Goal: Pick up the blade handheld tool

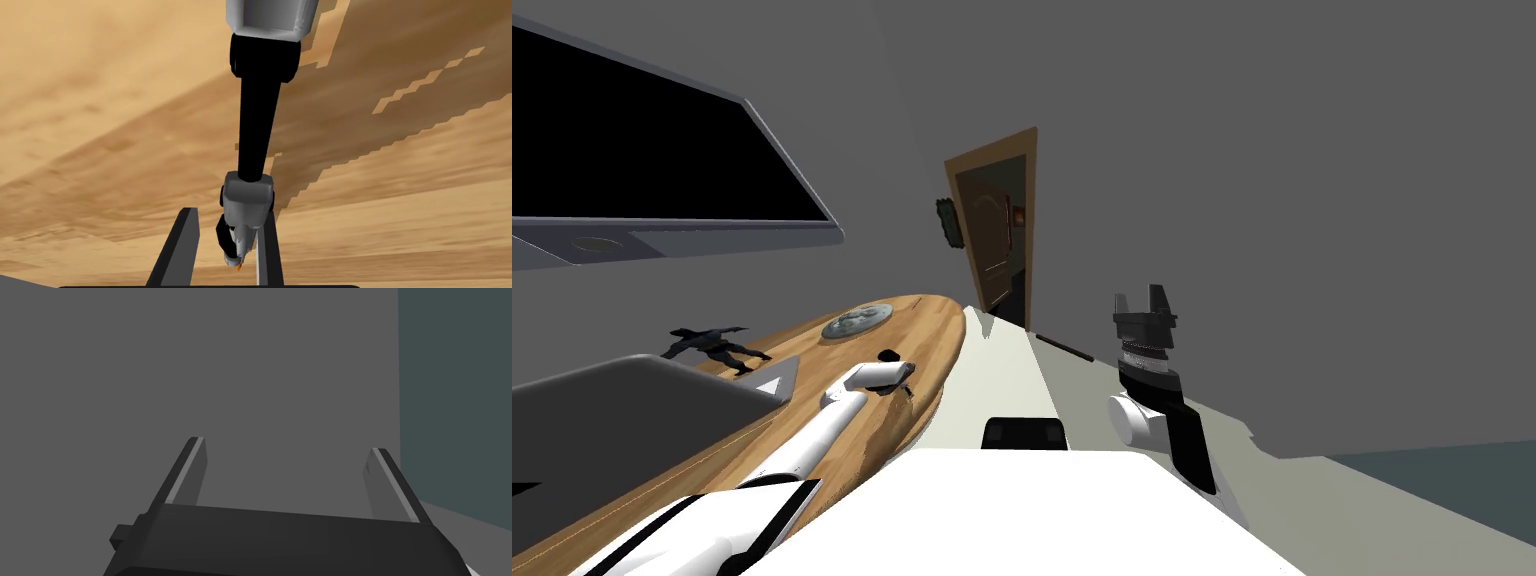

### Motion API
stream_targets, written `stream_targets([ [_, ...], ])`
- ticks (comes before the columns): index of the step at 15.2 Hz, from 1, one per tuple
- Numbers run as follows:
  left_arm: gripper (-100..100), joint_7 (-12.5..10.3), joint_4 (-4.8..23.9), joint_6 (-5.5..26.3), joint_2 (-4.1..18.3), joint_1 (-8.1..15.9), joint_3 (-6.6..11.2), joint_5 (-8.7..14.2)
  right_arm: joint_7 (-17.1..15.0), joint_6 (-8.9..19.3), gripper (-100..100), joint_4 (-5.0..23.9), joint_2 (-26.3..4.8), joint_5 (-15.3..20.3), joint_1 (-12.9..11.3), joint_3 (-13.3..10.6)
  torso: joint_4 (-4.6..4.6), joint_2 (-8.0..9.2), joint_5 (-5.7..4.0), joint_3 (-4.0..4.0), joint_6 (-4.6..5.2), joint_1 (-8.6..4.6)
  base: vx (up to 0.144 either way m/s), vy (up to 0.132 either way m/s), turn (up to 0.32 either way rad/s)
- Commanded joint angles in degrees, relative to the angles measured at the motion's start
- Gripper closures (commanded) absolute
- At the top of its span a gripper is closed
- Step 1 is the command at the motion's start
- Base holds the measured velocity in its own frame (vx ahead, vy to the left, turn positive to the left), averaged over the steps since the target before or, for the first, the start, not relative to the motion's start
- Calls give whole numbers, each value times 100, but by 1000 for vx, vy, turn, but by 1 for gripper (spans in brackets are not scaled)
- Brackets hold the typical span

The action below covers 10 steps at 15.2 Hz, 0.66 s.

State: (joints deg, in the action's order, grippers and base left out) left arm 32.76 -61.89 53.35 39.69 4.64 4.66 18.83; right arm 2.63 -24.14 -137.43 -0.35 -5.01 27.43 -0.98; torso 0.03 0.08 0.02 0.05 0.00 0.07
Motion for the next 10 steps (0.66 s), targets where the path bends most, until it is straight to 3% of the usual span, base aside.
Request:
stream_targets([
  [1, 100, 0, 0, 0, 0, 0, 0, 0, 0, 0, 0, 0, 0, 0, 0, 0, 0, 0, 0, 0, 0, 0, -6, 4, 12],
  [3, 100, 0, 0, 2, 0, 0, 0, 0, 0, 0, 0, 0, 0, 0, 0, 0, -2, -6, 0, -4, 1, -3, 0, 0, 0],
  [4, 100, 57, -213, 146, 36, -30, -13, 48, 0, 0, 0, 0, 0, 0, 0, 0, -2, -8, 0, -5, 1, -4, 32, -30, 130],
  [9, 100, 137, -526, 353, 84, -86, -33, 114, 0, 0, 0, 0, 0, 0, 1, 0, -5, -25, -7, -14, -3, -26, 46, -46, 138],
  [10, 100, 106, -458, 295, 70, -79, -27, 93, 0, 0, 0, 0, 0, 0, 1, 0, -4, -24, -7, -14, -2, -25, 22, -23, 35],
])
